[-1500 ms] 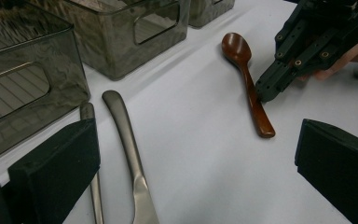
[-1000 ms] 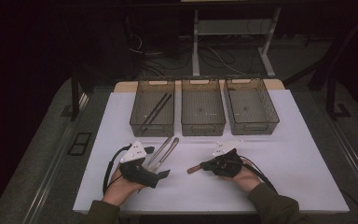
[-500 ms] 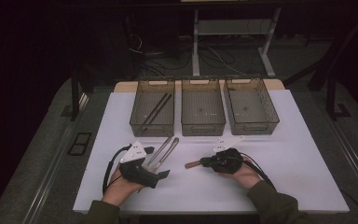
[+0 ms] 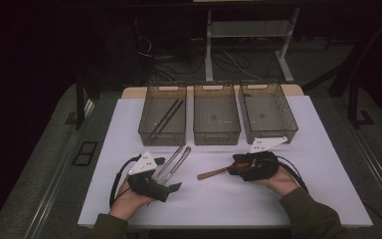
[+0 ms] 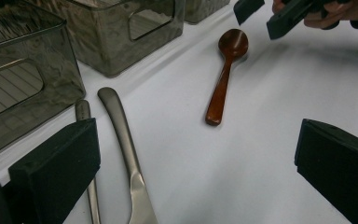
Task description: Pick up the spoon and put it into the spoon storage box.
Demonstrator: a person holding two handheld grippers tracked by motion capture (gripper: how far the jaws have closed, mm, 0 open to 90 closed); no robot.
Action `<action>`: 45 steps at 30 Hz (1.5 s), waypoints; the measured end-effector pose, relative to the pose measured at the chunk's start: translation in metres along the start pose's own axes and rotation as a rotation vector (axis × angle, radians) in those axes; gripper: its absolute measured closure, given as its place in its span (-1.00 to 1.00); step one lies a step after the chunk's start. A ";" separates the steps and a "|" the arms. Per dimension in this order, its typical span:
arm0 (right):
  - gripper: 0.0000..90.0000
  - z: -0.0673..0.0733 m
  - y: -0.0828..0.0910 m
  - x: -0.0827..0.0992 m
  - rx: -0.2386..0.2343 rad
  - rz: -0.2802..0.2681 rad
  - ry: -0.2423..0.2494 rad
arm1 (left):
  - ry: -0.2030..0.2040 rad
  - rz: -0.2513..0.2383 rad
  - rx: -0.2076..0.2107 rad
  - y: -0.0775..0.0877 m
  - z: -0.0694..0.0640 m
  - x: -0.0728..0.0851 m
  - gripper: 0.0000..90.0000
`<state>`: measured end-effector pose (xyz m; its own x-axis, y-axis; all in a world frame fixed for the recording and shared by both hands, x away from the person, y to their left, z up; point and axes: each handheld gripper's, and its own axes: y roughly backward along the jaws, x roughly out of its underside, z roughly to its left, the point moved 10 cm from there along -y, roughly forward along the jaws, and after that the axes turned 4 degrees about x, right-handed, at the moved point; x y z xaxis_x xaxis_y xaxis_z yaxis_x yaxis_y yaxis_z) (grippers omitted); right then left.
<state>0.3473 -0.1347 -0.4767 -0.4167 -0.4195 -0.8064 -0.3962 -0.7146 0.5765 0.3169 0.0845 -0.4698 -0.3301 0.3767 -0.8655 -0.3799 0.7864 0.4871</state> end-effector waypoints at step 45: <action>0.04 -0.057 -0.005 0.039 0.095 0.145 -0.084 | -0.001 0.005 0.011 -0.002 0.000 0.002 -1.00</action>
<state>0.3802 -0.1794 -0.5187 -0.5404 -0.4631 -0.7025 -0.4011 -0.5922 0.6989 0.3166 0.0837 -0.4722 -0.3315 0.3810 -0.8631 -0.3683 0.7900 0.4902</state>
